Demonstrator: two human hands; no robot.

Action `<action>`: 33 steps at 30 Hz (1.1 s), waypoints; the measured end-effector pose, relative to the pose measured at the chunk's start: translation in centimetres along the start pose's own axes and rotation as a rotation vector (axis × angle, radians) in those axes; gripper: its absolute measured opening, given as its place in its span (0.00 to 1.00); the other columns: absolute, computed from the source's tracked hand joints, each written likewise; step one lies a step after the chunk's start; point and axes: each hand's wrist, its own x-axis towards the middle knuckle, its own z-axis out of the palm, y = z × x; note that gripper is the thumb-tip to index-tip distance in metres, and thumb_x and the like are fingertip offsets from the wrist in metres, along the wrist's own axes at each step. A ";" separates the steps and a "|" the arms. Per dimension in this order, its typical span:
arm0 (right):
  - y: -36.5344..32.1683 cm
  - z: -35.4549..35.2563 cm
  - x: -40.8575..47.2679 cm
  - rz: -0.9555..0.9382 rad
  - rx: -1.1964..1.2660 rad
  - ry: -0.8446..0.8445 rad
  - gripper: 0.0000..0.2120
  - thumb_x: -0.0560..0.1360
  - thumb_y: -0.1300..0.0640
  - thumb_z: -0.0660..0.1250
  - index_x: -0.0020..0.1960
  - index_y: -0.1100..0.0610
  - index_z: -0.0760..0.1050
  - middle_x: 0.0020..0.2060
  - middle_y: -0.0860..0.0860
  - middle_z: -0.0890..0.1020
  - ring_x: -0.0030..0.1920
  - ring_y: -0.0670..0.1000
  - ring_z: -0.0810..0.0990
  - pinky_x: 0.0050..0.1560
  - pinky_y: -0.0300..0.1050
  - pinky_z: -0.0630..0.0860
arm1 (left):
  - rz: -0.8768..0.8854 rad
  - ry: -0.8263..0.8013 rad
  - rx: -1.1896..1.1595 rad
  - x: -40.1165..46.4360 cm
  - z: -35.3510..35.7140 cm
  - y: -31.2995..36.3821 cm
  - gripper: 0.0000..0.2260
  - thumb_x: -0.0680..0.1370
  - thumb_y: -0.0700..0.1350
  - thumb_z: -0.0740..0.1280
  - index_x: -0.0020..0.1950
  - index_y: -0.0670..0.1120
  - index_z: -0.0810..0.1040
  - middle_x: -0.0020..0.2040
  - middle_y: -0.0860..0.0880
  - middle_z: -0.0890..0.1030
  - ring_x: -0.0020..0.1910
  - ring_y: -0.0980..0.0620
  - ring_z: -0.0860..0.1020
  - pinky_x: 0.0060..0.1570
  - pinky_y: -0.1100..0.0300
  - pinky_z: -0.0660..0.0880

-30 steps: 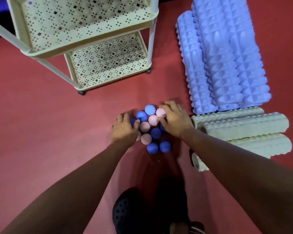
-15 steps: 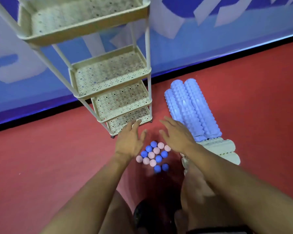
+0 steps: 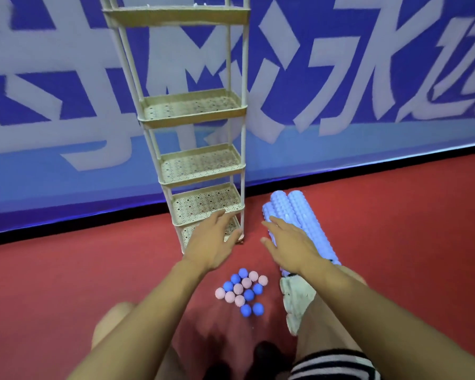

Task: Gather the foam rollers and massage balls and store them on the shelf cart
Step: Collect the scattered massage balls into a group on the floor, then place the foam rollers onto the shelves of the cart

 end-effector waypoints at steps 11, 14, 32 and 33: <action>2.1 -1.2 2.2 0.011 -0.004 -0.025 0.26 0.84 0.44 0.57 0.80 0.50 0.61 0.80 0.48 0.62 0.74 0.56 0.69 0.71 0.53 0.68 | -0.079 -0.026 0.048 1.4 0.8 -0.7 0.28 0.83 0.63 0.56 0.78 0.51 0.66 0.78 0.49 0.67 0.75 0.47 0.67 0.73 0.49 0.67; 4.1 -0.1 5.6 0.046 0.000 -0.048 0.26 0.84 0.44 0.56 0.80 0.49 0.61 0.80 0.48 0.61 0.74 0.57 0.69 0.71 0.53 0.68 | -0.125 -0.088 0.063 4.9 3.2 -2.7 0.28 0.83 0.64 0.55 0.78 0.50 0.66 0.77 0.48 0.68 0.74 0.46 0.69 0.71 0.47 0.69; 23.5 18.5 21.3 0.480 0.053 -0.338 0.31 0.82 0.40 0.59 0.81 0.49 0.57 0.81 0.53 0.57 0.76 0.60 0.65 0.71 0.55 0.68 | -0.080 -0.160 0.217 24.4 20.4 -13.3 0.28 0.82 0.62 0.57 0.77 0.47 0.65 0.77 0.43 0.66 0.73 0.39 0.68 0.69 0.41 0.69; 24.5 19.6 21.8 0.523 0.053 -0.362 0.33 0.81 0.38 0.60 0.82 0.48 0.55 0.81 0.54 0.55 0.77 0.60 0.63 0.72 0.57 0.67 | -0.137 -0.206 0.215 24.6 21.9 -14.0 0.29 0.82 0.63 0.57 0.78 0.47 0.63 0.78 0.43 0.63 0.75 0.39 0.66 0.70 0.41 0.67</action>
